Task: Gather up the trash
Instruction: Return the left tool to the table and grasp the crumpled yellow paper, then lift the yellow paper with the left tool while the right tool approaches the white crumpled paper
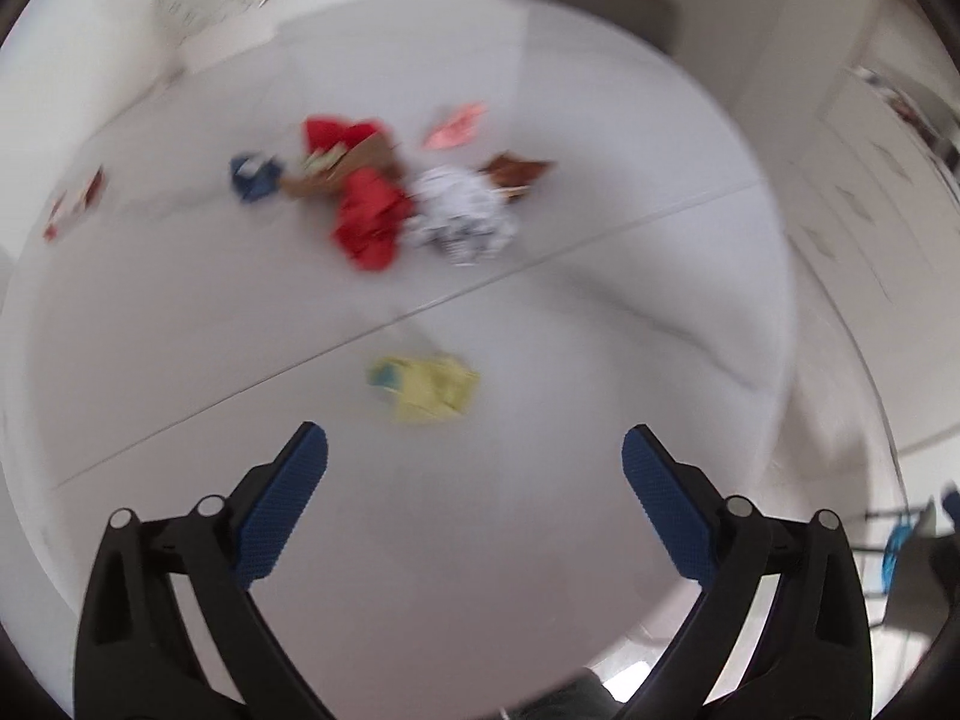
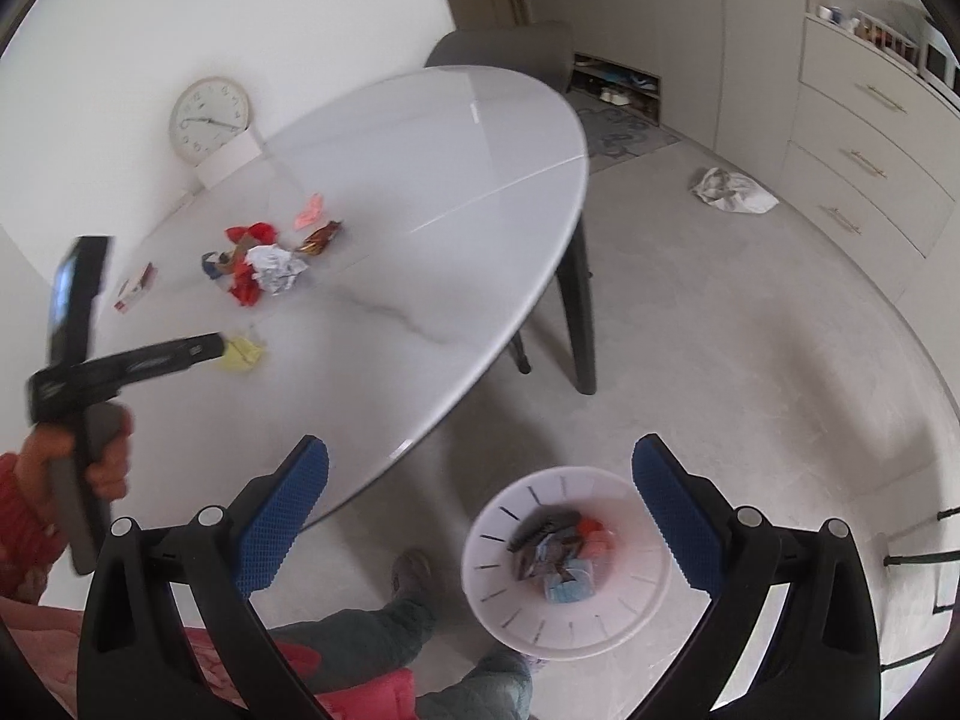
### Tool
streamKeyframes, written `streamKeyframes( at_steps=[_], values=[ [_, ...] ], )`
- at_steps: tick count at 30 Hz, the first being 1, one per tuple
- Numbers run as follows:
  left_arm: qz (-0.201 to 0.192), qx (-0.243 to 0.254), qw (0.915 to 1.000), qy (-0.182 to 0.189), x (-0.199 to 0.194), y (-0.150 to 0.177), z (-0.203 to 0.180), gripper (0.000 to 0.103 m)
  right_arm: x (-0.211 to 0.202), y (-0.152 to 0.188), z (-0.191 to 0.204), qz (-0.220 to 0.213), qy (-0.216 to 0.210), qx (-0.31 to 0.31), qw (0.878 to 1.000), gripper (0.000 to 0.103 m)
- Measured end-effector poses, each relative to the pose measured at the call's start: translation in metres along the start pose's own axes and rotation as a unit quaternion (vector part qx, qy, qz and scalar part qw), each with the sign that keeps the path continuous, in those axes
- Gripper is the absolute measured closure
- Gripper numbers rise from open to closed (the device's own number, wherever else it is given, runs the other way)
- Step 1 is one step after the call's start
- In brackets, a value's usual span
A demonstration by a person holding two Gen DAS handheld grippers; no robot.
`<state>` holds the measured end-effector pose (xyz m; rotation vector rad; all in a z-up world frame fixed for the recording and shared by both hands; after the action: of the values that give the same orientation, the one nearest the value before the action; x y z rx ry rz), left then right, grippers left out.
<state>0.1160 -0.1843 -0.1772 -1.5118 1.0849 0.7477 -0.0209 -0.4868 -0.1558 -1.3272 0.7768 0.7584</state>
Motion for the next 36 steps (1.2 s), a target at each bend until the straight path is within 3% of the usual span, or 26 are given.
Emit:
streamKeyframes(
  at_steps=[3, 9, 16, 27, 36],
  values=[
    [0.017, -0.024, 0.9995, -0.013, 0.027, -0.01, 0.016, 0.024, 0.005, 0.0, 0.013, 0.01, -0.006, -0.007, 1.0, 0.002],
    [0.042, -0.05, 0.9976, -0.024, 0.059, -0.016, 0.022, 0.037, 0.011, -0.001, 0.026, 0.021, -0.005, -0.016, 1.0, 0.002],
    [0.049, -0.065, 0.9962, -0.032, 0.07, -0.01, 0.028, 0.058, 0.011, -0.009, 0.029, 0.02, -0.01, -0.016, 1.0, 0.002],
    [0.053, -0.03, 0.9982, -0.002, 0.048, -0.009, 0.04, 0.065, 0.028, -0.037, 0.071, 0.02, -0.032, -0.063, 0.997, 0.002],
    [0.049, -0.011, 0.9987, 0.002, -0.016, -0.017, 0.077, 0.065, 0.104, -0.096, 0.188, 0.027, -0.072, -0.151, 0.986, 0.002]
  ],
)
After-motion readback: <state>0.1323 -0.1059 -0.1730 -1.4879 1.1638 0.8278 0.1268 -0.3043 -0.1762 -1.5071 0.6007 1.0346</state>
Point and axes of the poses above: each gripper's, at about its wrist camera, not at the fingertips, and x roughly the way its jaws point, z to its left, y to its underside, the point moved 2 cm from there along x, roughly the way its jaws point, and after that the axes turned 12 degrees about y, right-handed, at the moved point
